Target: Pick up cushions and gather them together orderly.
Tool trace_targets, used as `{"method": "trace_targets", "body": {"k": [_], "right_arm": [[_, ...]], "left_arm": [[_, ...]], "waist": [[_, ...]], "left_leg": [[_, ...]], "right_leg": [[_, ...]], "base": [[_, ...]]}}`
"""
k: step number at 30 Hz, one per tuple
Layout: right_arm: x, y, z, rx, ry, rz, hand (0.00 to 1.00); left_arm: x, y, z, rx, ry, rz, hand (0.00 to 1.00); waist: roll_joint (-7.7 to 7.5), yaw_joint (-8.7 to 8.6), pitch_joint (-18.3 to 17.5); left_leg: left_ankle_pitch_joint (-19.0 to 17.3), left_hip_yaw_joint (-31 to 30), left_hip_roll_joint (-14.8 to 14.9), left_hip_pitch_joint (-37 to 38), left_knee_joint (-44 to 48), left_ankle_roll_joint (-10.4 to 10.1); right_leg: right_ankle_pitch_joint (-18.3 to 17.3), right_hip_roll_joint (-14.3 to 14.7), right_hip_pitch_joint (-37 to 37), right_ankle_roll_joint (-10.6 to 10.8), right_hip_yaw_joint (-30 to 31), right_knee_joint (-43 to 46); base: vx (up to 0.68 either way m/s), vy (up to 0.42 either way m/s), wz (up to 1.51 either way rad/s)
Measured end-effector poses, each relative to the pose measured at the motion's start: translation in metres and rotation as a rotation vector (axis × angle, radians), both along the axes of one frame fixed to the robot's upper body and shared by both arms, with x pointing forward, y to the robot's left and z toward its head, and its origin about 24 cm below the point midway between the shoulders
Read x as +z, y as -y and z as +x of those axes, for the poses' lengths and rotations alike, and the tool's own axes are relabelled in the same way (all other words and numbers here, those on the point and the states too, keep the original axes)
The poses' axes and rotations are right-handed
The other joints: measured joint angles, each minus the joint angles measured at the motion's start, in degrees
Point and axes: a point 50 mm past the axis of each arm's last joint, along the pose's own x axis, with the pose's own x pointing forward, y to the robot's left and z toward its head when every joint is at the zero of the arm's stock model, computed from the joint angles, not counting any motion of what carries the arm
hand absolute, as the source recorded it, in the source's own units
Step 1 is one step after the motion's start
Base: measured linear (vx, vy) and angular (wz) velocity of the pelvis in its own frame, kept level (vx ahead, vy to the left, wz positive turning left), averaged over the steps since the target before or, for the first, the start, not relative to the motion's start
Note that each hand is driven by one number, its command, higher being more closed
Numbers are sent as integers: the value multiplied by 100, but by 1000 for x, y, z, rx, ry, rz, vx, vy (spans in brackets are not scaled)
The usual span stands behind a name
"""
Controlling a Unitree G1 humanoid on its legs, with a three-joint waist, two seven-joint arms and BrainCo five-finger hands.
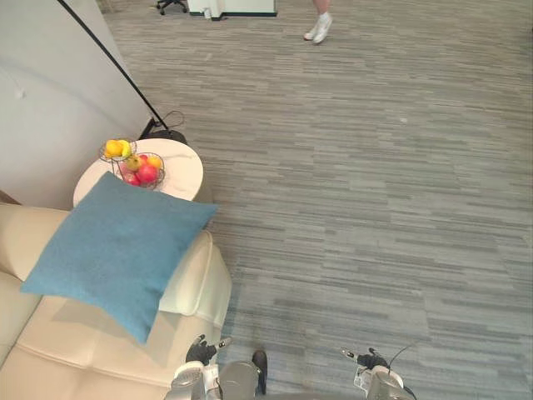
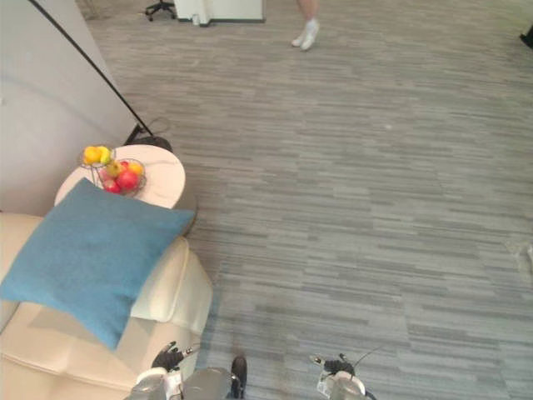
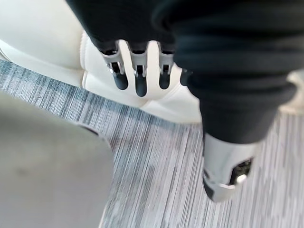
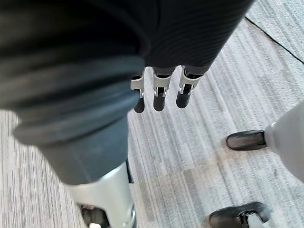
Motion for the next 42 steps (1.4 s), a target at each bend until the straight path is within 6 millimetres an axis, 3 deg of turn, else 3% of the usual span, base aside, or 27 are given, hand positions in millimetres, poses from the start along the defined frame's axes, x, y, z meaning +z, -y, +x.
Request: {"method": "trace_targets", "body": {"k": [1,2,3,6,7,10,11,12,15,16,17,18,19,21,22,23,25,29,33,35,36,37,38,39,40,41,42], "right_arm": [[-2,-3,-6,25,-15,-2,0],[-1,-1,-9,19,-5,-8,0],[0,-1,-8,18,0,-10,0],[-1,-3,-9,15,-1,-3,0],[-1,-3,-7,16,6,-4,0],[-1,-5,-7,18,9,6,0],[-1,-6,-7,17,8,8,0],[-2,-5,-12,-4,1,13,0],[-1,10,-17,-31,-8,-19,0],[-1,10,-18,-31,-11,-19,0],[-1,9,-18,-32,-13,-18,0],[-2,9,-18,-31,-13,-17,0],[-2,10,-20,-34,-18,-23,0],[-1,12,-20,-37,-18,-29,0],[0,13,-14,-34,-2,-34,0],[1,13,-11,-32,5,-34,0],[1,9,-9,-50,13,-12,0],[-2,-8,-6,-54,14,35,0],[-1,-7,-3,-48,20,32,0],[-1,-5,-5,-42,15,26,0],[-1,-6,-6,-28,10,25,0],[-1,-7,-4,-15,17,24,0],[0,-8,-4,-7,18,24,0],[-2,-14,-5,18,11,33,0],[-2,-17,-4,34,12,38,0],[-2,-17,-4,39,12,37,0],[-3,-16,-7,36,6,35,0]], "left_arm": [[0,1,0,-12,-6,-1,0],[0,1,0,-13,-5,-4,0],[-1,1,-1,-12,-8,-3,0],[-1,2,-2,-7,-10,-7,0],[-2,4,-3,10,-12,-18,0],[-1,2,-2,42,-7,-17,0],[-1,1,-2,46,-8,-16,0],[-2,-2,-5,52,-21,-10,0],[-6,12,-11,60,-40,-46,0],[-5,12,-8,55,-31,-46,0],[-4,11,-8,55,-27,-44,0],[-3,10,-5,52,-14,-39,0],[-2,9,-4,47,-4,-36,0],[-1,9,-2,31,-1,-30,0],[-1,11,1,7,3,-27,0],[0,12,3,-9,6,-25,0],[1,10,9,-56,10,-5,0],[1,-4,7,-79,-9,35,0],[-1,-6,1,-76,-26,33,0],[-3,-5,-2,-78,-44,28,0],[-4,-4,-3,-83,-50,26,0],[-3,-5,-2,-83,-42,29,0],[-3,-6,-2,-82,-42,34,0],[-3,-10,-4,-80,-47,44,0],[-2,-12,-3,-78,-44,48,0],[-2,-11,-2,-75,-41,46,0],[-2,-12,-2,-59,-40,44,0]], "waist": [[-22,-30,10],[-9,-50,-14],[-25,-50,-24],[-47,-94,-21],[-18,-138,-9],[-18,-205,-19],[-47,-232,-36],[-75,-337,-55],[191,-308,-130],[212,-318,-108],[206,-317,-104],[170,-315,-83],[142,-318,-67],[119,-328,-73],[128,-320,-78],[136,-332,-77],[43,-337,-64],[-247,-317,59],[-277,-315,29],[-222,-337,13],[-172,-363,25],[-206,-396,95],[-205,-402,123],[-321,-424,77],[-357,-427,68],[-351,-436,69],[-329,-475,60]], "left_leg": [[-132,-232,-80,257,21,18],[-269,-402,-107,437,46,21],[-309,-488,-109,531,31,35],[-395,-943,-55,908,-188,29],[-569,-1161,56,975,-152,-14],[-931,-1738,288,958,57,-253],[-978,-1835,287,919,120,-323],[-1212,-2189,289,856,372,-464],[-1082,-2278,554,698,701,-721],[-954,-2091,630,479,1057,-952],[-904,-1974,651,356,1197,-1019],[-874,-1374,781,189,1462,-1061],[-871,-733,927,88,1523,-998],[-805,-147,1019,-52,1418,-883],[-487,429,1052,-195,969,-686],[-91,644,1057,-310,692,-655],[-5,882,875,-293,268,-630],[116,680,543,-184,-20,-507],[264,643,288,200,-524,-388],[305,536,218,298,-876,-298],[264,496,202,396,-961,-281],[249,396,162,525,-956,-271],[246,347,152,563,-950,-272],[232,167,155,596,-947,-252],[234,-23,178,596,-946,-248],[234,-113,191,588,-943,-247],[235,-353,216,576,-919,-247]], "right_leg": [[137,-153,-459,186,29,1184],[-14,-218,-744,-44,43,1609],[-85,-237,-821,-89,17,1579],[-268,-334,-942,-330,-225,517],[-216,-182,-1005,-424,-88,-265],[186,454,-991,-517,1070,-1879],[271,501,-941,-511,1258,-2058],[672,578,-851,-549,1343,-2108],[293,580,-732,-861,557,-1787],[281,512,-555,-887,265,-1876],[279,484,-467,-891,141,-1932],[258,378,-126,-938,-219,-2124],[254,290,168,-945,-536,-2311],[253,186,363,-945,-834,-2473],[247,94,438,-933,-1144,-2552],[236,75,434,-910,-1292,-2583],[198,-69,431,-794,-1624,-2632],[277,-273,722,-588,-1949,-2819],[276,-480,832,-534,-1947,-2677],[247,-664,548,-471,-1942,-1941],[288,-871,202,-457,-1808,-1022],[416,-995,-228,-679,-1315,18],[360,-968,-349,-675,-1099,204],[117,-744,-561,-624,-522,459],[-170,-442,-679,-593,-96,373],[-256,-327,-691,-587,33,259],[-358,-29,-682,-555,358,-276]], "base": [[345,15,77],[343,-5,83],[370,-47,79],[265,-91,76],[351,-246,91],[313,-289,79],[443,-455,119],[396,-375,116],[385,-313,109],[318,-267,121],[261,-250,134],[239,-219,139],[210,-184,158],[107,-57,109],[69,21,100],[69,51,96],[79,129,97],[47,137,66],[4,110,12],[-83,100,22],[-77,136,40],[-42,113,42],[6,68,52],[49,-7,65],[49,-7,70],[105,-60,82],[99,-83,94]]}}
